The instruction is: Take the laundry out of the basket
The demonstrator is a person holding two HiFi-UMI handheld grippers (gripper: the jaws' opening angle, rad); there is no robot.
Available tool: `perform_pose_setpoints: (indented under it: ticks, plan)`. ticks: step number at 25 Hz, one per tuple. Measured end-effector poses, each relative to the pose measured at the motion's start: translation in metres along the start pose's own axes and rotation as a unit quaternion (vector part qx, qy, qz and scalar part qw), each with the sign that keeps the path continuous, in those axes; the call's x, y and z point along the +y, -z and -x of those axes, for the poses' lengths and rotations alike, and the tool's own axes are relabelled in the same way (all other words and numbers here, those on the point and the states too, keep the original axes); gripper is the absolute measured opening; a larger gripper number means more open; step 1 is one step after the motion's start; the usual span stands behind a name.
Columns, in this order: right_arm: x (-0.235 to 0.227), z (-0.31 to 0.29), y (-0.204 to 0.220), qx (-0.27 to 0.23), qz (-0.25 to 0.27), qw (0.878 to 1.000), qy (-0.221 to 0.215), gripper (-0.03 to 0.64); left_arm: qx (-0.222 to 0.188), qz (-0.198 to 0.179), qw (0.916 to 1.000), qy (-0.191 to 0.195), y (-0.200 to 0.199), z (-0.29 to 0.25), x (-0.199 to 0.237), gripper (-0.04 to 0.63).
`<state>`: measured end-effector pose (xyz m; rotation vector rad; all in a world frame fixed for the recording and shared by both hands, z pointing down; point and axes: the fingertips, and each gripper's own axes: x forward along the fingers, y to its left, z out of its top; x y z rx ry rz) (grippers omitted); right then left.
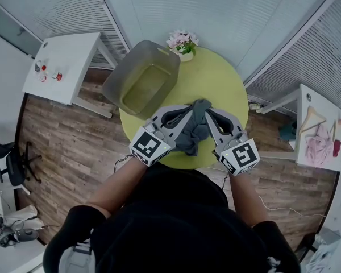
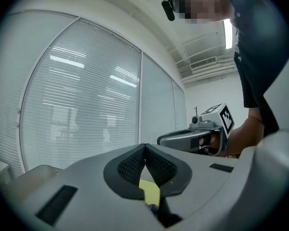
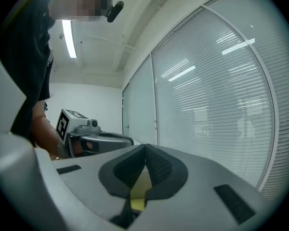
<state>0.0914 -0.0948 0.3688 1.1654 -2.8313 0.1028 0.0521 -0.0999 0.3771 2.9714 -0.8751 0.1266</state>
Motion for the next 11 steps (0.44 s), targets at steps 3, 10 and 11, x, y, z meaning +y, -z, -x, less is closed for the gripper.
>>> perform_pose_setpoints:
  ticks: [3, 10, 11]
  plan:
    - [0.0017, -0.0007, 0.0001, -0.002, 0.000, 1.000, -0.001, 0.023, -0.001, 0.002, 1.0000, -0.001, 0.0015, 0.0000, 0.0002, 0.009]
    - [0.0036, -0.0021, 0.0023, -0.004, -0.002, 1.000, -0.003, 0.023, -0.002, 0.003, 1.0000, -0.003, 0.0025, -0.0001, 0.0015, 0.009]
    - [0.0040, -0.0023, 0.0027, -0.004, -0.002, 1.000, -0.003, 0.023, -0.003, 0.003, 1.0000, -0.003, 0.0026, -0.0001, 0.0017, 0.009]
